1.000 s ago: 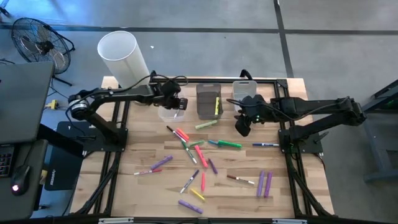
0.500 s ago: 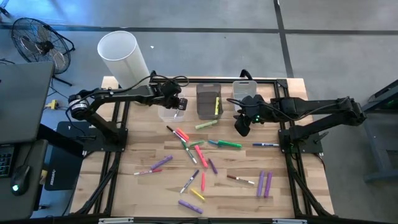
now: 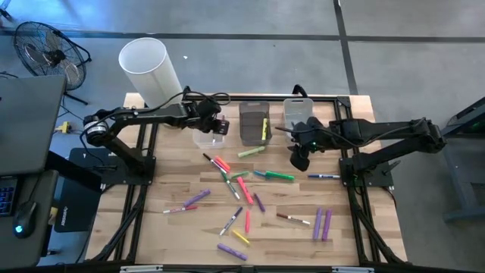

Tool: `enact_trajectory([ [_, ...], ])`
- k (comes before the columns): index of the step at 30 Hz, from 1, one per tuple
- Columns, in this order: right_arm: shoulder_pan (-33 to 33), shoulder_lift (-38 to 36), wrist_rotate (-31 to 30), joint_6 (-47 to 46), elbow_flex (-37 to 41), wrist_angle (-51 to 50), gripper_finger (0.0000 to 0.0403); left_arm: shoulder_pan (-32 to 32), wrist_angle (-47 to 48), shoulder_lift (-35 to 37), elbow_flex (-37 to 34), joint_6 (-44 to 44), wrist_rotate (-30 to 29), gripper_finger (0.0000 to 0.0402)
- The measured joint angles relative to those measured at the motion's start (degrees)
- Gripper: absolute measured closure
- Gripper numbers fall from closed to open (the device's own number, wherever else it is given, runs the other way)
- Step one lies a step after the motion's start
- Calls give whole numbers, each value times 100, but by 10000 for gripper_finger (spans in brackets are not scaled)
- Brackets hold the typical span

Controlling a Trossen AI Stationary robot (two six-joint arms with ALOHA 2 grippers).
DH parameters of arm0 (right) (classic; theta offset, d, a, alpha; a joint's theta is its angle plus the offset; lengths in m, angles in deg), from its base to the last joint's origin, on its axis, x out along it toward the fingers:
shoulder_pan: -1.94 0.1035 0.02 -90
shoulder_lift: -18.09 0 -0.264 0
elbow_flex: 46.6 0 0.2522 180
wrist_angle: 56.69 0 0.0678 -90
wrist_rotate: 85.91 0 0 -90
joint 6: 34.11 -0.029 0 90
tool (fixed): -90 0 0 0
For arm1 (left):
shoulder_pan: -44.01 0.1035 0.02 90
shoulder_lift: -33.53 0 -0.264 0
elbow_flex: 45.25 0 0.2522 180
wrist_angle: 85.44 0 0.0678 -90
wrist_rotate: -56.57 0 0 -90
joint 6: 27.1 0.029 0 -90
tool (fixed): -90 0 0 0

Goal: Pick & Place Markers
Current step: Put the green highlighter into the black bin

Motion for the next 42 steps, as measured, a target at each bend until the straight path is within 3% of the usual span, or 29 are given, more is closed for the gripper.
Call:
enact_trajectory([
  [7, 183, -45, -370, 530, 519, 156, 261, -604, -775, 224, -1, -637, 187, 268],
  [15, 176, -46, 1168, 1292, 2180, 2269, 261, -2167, -1609, 216, 155, -997, -448, 290],
  [19, 173, 6, 1233, 1527, 2500, 2829, 261, -2964, -1077, 216, 624, -798, -1053, 301],
  [26, 173, 571, 1256, 1605, 2017, 2719, 261, -3665, 845, 216, 1051, -1000, -1267, 322],
  [31, 173, 1532, 1309, 1647, 1252, 1819, 261, -3870, 1759, 212, 1048, -897, -878, 337],
  [38, 173, 3001, 1457, 1744, 301, 802, 261, -4056, 2274, 249, 1032, -515, -1302, 341],
  [42, 173, 3630, 1495, 1691, -50, 698, 261, -4185, 2241, 635, 610, -353, -1346, 341],
])
